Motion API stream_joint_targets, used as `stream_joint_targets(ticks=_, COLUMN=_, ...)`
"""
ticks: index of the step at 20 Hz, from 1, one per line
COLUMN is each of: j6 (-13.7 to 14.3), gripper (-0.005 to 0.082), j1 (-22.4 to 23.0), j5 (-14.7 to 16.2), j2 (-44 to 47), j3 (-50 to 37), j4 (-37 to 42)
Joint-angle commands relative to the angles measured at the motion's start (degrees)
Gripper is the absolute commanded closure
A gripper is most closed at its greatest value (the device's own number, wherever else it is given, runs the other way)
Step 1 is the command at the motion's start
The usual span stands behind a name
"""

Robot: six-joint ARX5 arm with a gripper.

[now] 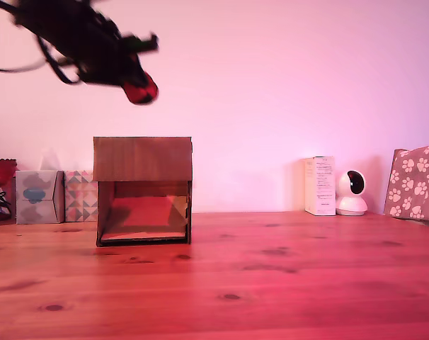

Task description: Drop the footbag into the cardboard dice tower

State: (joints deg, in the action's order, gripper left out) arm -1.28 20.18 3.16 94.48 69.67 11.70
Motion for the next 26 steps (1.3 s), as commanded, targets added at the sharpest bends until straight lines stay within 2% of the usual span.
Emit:
stream_joint_targets(ticks=1, j6=0.52, gripper=0.0629, j1=-0.66, j5=0.85, j2=1.84, j3=2.60, j4=-0.87)
stream_joint_targets(ticks=4, j6=1.38, gripper=0.0629, j1=-1.49, j5=0.96, j2=4.74, j3=6.69, j4=-3.19)
stream_joint_targets(ticks=7, j6=1.38, gripper=0.0629, j1=-1.86, j5=0.94, j2=5.07, j3=6.97, j4=-3.19)
stream_joint_targets(ticks=9, j6=1.40, gripper=0.0594, j1=-1.86, j5=0.94, j2=5.07, j3=6.97, j4=-3.19)
stream_joint_targets(ticks=10, j6=1.77, gripper=0.0498, j1=-1.86, j5=1.11, j2=5.07, j3=6.97, j4=-3.28)
stream_joint_targets(ticks=12, j6=3.19, gripper=0.0180, j1=-1.84, j5=2.47, j2=5.07, j3=6.97, j4=-3.98)
stream_joint_targets(ticks=13, j6=3.54, gripper=0.0099, j1=-1.79, j5=2.43, j2=5.05, j3=7.19, j4=-5.07)
stream_joint_targets(ticks=14, j6=3.54, gripper=0.0105, j1=-1.79, j5=2.36, j2=4.79, j3=7.58, j4=-7.17)
stream_joint_targets(ticks=16, j6=4.28, gripper=0.0220, j1=-1.57, j5=2.38, j2=3.61, j3=8.41, j4=-11.74)
stream_joint_targets(ticks=17, j6=4.37, gripper=0.0322, j1=-1.36, j5=2.38, j2=2.73, j3=8.41, j4=-13.49)
stream_joint_targets(ticks=20, j6=4.33, gripper=0.0764, j1=-1.25, j5=2.93, j2=-0.85, j3=8.39, j4=-19.63)
stream_joint_targets(ticks=23, j6=4.22, gripper=0.0786, j1=-0.63, j5=3.48, j2=-3.93, j3=7.56, j4=-22.82)
stream_joint_targets(ticks=26, j6=4.07, gripper=0.0789, j1=-0.61, j5=4.02, j2=-7.80, j3=2.03, j4=-21.09)
